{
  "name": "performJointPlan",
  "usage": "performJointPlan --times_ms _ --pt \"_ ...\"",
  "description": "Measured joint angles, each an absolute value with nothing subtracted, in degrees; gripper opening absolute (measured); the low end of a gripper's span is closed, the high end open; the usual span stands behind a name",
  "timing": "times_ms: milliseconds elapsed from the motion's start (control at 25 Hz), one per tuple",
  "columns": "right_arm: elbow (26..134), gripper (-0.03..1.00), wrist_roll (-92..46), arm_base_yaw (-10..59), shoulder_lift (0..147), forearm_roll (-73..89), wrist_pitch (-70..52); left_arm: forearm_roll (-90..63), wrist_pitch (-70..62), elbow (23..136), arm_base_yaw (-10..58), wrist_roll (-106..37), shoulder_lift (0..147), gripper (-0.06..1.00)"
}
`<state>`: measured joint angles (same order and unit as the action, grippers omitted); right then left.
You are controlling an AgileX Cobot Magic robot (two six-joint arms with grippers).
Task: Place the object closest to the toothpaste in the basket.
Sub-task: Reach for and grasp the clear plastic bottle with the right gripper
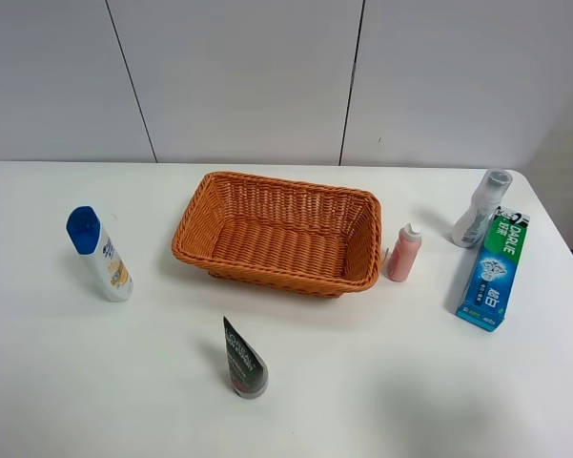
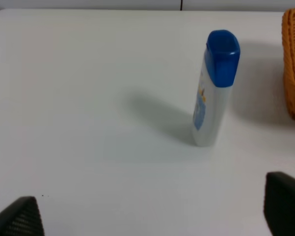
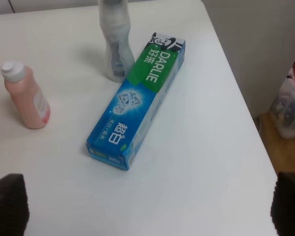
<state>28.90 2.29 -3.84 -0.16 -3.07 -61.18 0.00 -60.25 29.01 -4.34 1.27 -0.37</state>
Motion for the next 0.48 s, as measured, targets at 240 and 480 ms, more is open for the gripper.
performJointPlan --times_ms 240,480 --pt "28.9 0.99 2.3 -3.8 -0.2 -3.1 -61.2 0.0 -60.2 29.0 -4.3 1.3 -0.4 0.89" --pt "28.9 0.99 2.3 -3.8 -0.2 -3.1 -61.2 0.0 -60.2 29.0 -4.3 1.3 -0.4 0.89"
